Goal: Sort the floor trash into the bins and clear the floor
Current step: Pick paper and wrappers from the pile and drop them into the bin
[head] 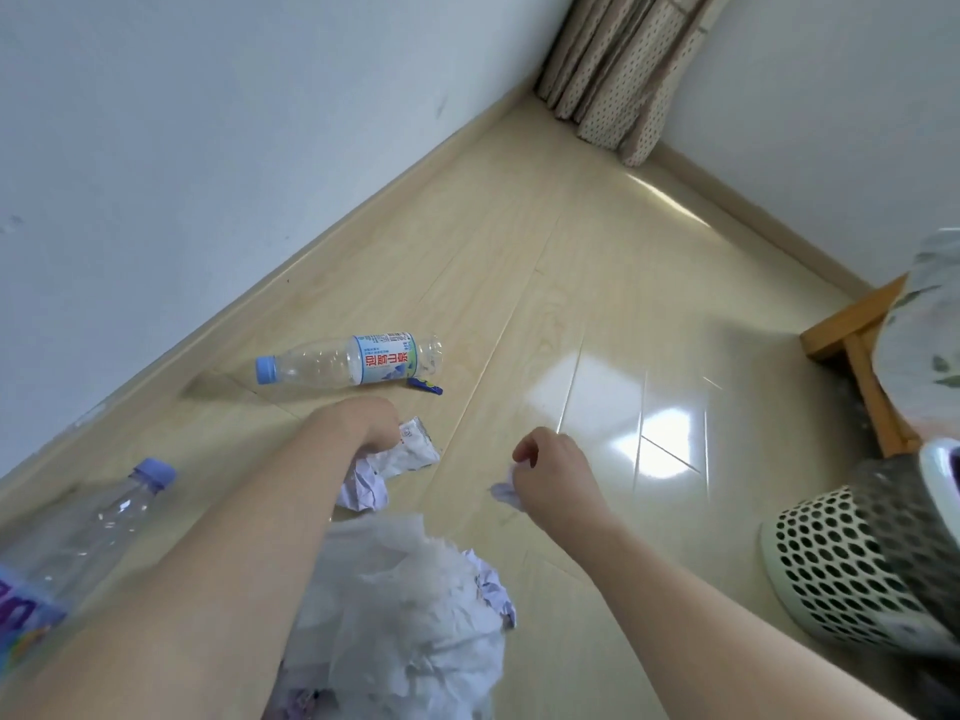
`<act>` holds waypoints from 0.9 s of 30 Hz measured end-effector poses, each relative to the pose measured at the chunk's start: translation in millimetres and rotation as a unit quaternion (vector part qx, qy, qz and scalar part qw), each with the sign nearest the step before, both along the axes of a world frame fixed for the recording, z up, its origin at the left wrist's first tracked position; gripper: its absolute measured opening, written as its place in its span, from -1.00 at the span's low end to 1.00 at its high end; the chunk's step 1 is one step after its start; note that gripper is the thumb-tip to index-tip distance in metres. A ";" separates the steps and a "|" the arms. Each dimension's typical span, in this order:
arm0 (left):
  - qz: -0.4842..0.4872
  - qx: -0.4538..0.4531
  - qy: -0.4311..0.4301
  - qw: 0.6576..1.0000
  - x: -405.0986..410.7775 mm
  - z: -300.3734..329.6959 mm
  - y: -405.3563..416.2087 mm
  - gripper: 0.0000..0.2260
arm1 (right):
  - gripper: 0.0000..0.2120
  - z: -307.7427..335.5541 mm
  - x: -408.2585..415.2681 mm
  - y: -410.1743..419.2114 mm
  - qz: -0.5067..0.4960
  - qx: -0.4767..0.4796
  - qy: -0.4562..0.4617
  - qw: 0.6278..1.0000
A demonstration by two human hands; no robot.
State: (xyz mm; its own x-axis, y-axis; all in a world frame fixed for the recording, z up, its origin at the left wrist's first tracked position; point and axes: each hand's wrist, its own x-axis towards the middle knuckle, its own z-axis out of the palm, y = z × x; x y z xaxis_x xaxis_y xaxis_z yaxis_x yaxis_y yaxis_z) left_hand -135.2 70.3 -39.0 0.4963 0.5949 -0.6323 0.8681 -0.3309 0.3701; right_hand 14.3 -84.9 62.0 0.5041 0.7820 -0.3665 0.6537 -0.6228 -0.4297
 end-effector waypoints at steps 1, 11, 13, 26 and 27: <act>-0.003 0.004 -0.008 1.000 -0.4 5.8 -2.8 -0.81 | -0.90 11.3 4.2 -6.4 0.002 0.012 -0.010 1.000; 0.058 0.026 -0.222 0.973 27.4 130.0 -85.3 -0.84 | -0.84 112.3 29.3 -116.9 -0.042 0.067 -0.020 0.997; 0.018 0.030 -0.246 0.969 47.2 176.8 -115.5 -0.85 | -0.83 131.8 47.5 -147.7 -0.066 0.090 -0.025 0.993; -0.121 0.032 -0.267 0.956 276.4 282.5 -366.7 -0.79 | -0.73 170.3 247.9 -372.4 -0.246 0.071 -0.005 0.967; -0.133 0.027 -0.259 0.956 301.1 275.2 -391.7 -0.80 | -0.72 165.3 266.0 -397.0 -0.275 0.070 -0.002 0.959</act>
